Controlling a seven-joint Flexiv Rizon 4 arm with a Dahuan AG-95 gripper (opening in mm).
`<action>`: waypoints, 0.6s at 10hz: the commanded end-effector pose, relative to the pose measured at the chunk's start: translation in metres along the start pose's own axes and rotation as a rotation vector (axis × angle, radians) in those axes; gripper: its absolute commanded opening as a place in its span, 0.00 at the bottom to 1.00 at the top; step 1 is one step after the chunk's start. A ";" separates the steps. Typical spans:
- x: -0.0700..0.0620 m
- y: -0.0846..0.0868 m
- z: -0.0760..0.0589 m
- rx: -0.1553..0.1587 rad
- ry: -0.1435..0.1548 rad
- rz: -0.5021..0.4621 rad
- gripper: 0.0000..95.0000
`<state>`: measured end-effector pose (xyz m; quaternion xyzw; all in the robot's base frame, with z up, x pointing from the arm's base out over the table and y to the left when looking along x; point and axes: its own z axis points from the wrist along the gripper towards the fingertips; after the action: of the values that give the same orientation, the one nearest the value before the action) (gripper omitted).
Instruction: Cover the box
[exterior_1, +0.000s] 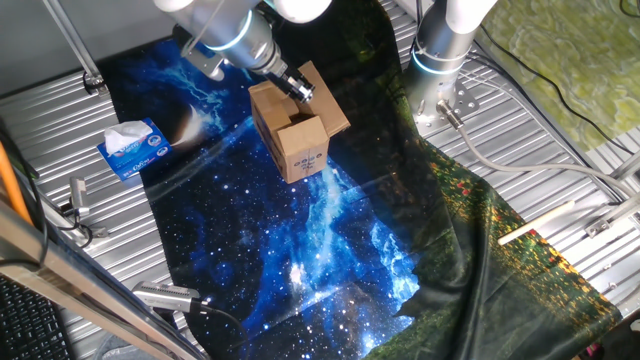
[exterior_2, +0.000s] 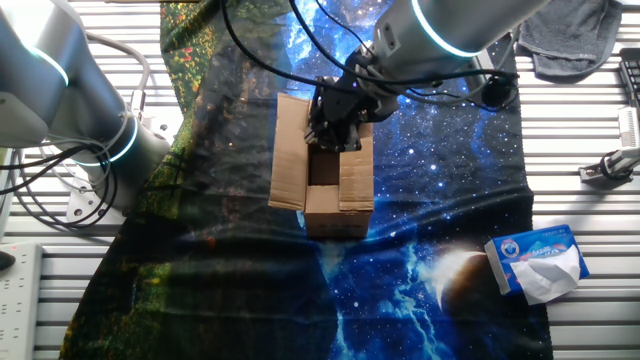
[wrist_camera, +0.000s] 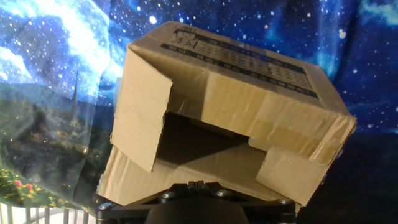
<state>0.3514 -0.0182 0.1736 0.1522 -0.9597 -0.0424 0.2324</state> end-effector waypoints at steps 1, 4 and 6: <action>0.001 0.004 -0.001 0.018 -0.035 -0.028 0.00; 0.001 0.014 -0.006 0.017 -0.046 -0.040 0.00; 0.001 0.014 -0.006 -0.011 -0.049 -0.030 0.00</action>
<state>0.3512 -0.0050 0.1811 0.1642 -0.9621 -0.0533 0.2111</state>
